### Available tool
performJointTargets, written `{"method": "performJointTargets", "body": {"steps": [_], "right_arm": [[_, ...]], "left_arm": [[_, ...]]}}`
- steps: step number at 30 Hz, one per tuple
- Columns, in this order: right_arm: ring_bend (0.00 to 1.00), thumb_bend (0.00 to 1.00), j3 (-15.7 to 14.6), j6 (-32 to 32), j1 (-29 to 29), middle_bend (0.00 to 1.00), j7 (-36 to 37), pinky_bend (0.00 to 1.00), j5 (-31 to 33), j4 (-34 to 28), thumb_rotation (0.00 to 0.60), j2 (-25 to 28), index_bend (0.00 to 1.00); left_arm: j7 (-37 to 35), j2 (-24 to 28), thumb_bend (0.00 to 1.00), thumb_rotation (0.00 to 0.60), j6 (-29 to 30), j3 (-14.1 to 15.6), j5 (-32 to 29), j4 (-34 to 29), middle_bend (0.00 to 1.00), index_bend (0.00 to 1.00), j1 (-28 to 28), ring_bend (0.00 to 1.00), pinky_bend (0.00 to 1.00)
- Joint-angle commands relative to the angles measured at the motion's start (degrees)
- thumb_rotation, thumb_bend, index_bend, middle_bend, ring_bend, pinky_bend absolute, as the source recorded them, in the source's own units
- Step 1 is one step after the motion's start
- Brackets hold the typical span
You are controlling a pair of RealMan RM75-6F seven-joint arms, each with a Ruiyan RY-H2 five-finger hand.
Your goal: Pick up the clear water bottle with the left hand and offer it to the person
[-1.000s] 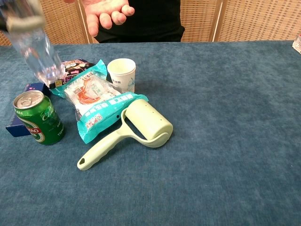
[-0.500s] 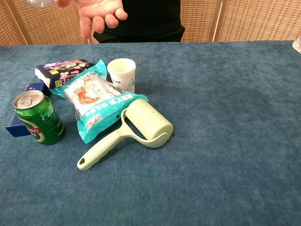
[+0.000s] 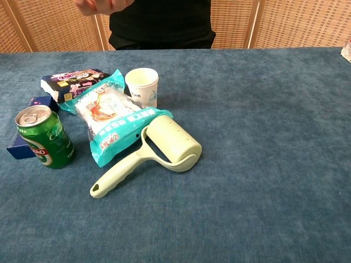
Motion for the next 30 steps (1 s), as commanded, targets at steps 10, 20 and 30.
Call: {"method": "performJointTargets", "body": {"steps": [10,20,30], "right_arm": [[0.03,0.00,-0.1,-0.3,0.1,0.00,0.5,0.03,-0.2,-0.2,0.600,0.3,0.00],[0.04,0.00,-0.3,-0.4,0.2,0.00,-0.2,0.03,-0.1,-0.4,0.600,0.3,0.00],[0.04,0.00,-0.7,0.9,-0.3,0.00,-0.1,0.03,-1.6,-1.3,0.600,0.7,0.00]], "left_arm": [[2.0,0.5,0.23,0.600,-4.1,2.6,-4.7,0.9,0.13,0.22,-0.7,0.06,0.19],[6.5,6.8,0.06,0.500,2.5,2.1,1.4,-6.5,0.00,0.00,2.7,0.00,0.13],[9.3,20.8,0.06,0.488,9.6,8.5,6.7,-8.7,0.00,0.00,16.0,0.00,0.13]]}}
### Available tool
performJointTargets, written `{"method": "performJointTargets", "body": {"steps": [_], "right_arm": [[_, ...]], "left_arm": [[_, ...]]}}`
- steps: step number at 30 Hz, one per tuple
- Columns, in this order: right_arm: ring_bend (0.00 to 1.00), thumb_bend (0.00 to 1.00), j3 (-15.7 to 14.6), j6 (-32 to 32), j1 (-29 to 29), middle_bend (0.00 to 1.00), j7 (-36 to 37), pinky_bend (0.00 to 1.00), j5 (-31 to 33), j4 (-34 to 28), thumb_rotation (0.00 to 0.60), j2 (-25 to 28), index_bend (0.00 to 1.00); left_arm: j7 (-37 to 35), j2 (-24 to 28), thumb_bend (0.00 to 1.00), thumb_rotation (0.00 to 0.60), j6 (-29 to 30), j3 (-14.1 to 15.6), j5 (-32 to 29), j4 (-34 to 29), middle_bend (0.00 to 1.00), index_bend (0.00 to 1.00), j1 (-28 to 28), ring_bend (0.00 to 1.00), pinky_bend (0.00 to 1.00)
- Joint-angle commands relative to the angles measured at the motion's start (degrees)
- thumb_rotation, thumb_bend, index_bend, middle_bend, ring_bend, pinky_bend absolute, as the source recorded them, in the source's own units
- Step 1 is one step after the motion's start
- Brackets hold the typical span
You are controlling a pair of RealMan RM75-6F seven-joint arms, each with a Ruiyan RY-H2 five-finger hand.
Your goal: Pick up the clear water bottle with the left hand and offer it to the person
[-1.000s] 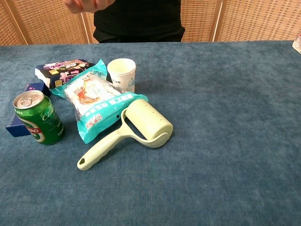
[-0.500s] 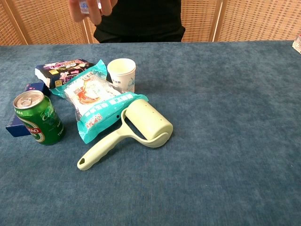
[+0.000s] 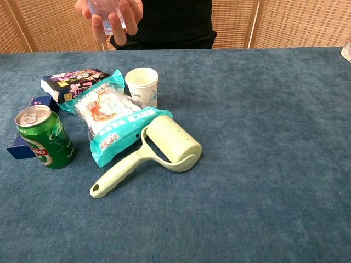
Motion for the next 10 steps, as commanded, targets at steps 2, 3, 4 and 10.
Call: {"method": "performJointTargets", "body": {"steps": [2,3,4,10], "right_arm": [[0.04,0.00,-0.1,0.6,-0.2,0.00,0.2,0.03,-0.5,-0.2,0.600,0.2,0.00],[0.04,0.00,-0.1,0.7,-0.2,0.00,0.2,0.03,-0.7,-0.3,0.600,0.2,0.00],[0.04,0.00,-0.1,0.8,-0.3,0.00,0.3,0.03,-0.8,-0.3,0.600,0.2,0.00],[0.04,0.00,-0.1,2.4,-0.7,0.00,-0.3,0.03,-1.7,-0.7,0.599,0.2,0.00]], "left_arm": [[-0.8,6.2,0.06,0.491,5.2,7.2,5.1,3.5,0.00,0.00,9.8,0.00,0.12],[-2.1,6.5,0.06,0.491,6.1,8.9,5.8,5.7,0.00,0.00,11.8,0.00,0.11],[-3.0,6.6,0.06,0.490,6.6,10.3,6.0,7.2,0.00,0.00,13.3,0.00,0.10],[-7.5,2.1,0.07,0.555,9.8,16.9,3.2,17.9,0.00,0.00,21.8,0.00,0.04]]}}
